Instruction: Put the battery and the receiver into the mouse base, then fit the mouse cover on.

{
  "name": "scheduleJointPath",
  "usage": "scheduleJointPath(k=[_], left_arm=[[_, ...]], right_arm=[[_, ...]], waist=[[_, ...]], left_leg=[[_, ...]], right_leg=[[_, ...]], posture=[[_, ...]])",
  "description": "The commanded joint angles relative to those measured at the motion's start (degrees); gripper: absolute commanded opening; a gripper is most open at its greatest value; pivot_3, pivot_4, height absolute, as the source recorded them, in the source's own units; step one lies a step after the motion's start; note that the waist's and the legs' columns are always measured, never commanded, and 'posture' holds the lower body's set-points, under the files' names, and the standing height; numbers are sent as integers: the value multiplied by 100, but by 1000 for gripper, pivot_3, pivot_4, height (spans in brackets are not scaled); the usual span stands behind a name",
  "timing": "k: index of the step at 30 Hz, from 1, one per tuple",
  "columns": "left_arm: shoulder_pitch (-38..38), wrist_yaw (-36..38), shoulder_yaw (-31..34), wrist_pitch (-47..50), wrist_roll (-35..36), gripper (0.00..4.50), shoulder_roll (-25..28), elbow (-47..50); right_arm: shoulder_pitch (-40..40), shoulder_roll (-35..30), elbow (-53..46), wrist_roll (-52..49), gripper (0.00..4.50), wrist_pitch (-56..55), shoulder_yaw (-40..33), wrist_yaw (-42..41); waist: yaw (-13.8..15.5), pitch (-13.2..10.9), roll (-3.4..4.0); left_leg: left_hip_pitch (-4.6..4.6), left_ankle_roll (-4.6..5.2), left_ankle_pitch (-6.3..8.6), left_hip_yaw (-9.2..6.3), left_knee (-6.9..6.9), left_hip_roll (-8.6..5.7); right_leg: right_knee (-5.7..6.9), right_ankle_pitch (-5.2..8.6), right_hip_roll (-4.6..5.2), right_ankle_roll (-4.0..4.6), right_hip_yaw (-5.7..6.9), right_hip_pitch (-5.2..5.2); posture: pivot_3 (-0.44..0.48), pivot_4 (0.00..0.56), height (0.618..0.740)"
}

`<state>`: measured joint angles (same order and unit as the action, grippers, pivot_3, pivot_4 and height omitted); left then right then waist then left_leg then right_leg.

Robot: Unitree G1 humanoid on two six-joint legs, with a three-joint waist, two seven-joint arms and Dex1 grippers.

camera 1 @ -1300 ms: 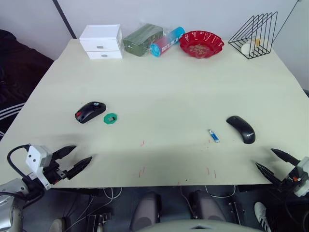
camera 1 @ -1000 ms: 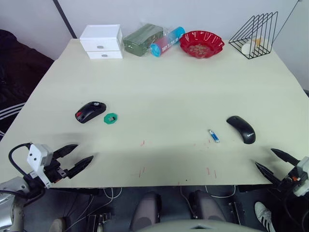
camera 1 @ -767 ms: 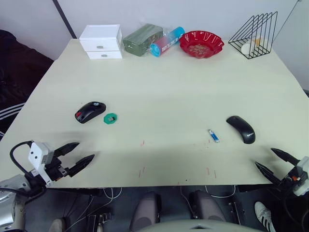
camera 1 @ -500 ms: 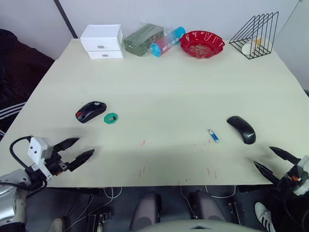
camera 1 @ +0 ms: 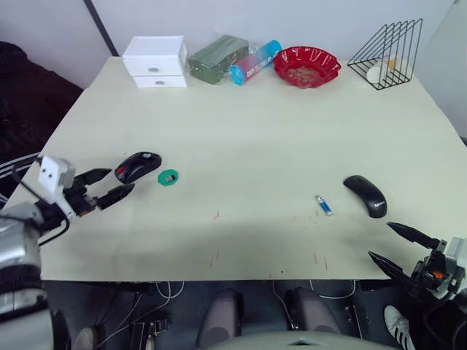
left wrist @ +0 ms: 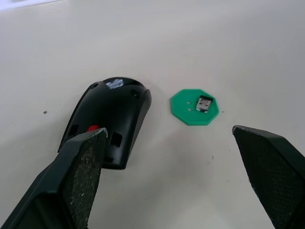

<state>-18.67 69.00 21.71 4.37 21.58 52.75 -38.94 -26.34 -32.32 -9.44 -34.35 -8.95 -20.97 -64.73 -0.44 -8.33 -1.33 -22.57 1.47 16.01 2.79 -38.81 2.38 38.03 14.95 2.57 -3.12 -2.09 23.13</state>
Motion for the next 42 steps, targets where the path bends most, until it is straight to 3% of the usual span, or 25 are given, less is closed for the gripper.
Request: scheduleJointPath(k=[1,7,13,37,42], left_arm=[[-1228,-11,-417,-371,-516,4500,213,-1183],[-2469,-112,-991,-880,-1264,4500,192,-2665],[-2990,-458,-1225,-1071,-1723,4500,102,-3383],[-3432,-1347,-1302,-821,-2476,4500,-358,-3840],[-3425,-1241,-1336,-836,-2550,4500,-438,-3833]], right_arm=[[95,34,-297,-132,4456,-108,-66,-34],[175,30,-348,-143,4456,-86,-115,2],[201,61,-499,-215,4456,-71,-143,44],[65,67,-746,-255,4456,-214,-111,-155],[-13,39,-792,-286,4456,-262,-121,-257]], waist=[[9,1,-10],[-3,-2,-14],[-17,-3,-15],[15,-4,-17],[11,-4,-17]], left_leg=[[-4,0,0,-5,-2,-2],[-16,0,0,-7,-2,-4],[-16,0,0,-11,-3,-4],[-20,0,0,-14,-18,-3],[-19,0,0,-14,-18,-4]], right_leg=[[-1,0,-3,0,6,-1],[-2,0,-3,-1,9,2],[1,0,-3,-2,12,2],[8,-2,-1,-4,15,0],[11,-2,-2,-4,15,0]], posture=[[0,150,740],[0,150,740],[0,150,740],[0,150,740],[0,150,740]])
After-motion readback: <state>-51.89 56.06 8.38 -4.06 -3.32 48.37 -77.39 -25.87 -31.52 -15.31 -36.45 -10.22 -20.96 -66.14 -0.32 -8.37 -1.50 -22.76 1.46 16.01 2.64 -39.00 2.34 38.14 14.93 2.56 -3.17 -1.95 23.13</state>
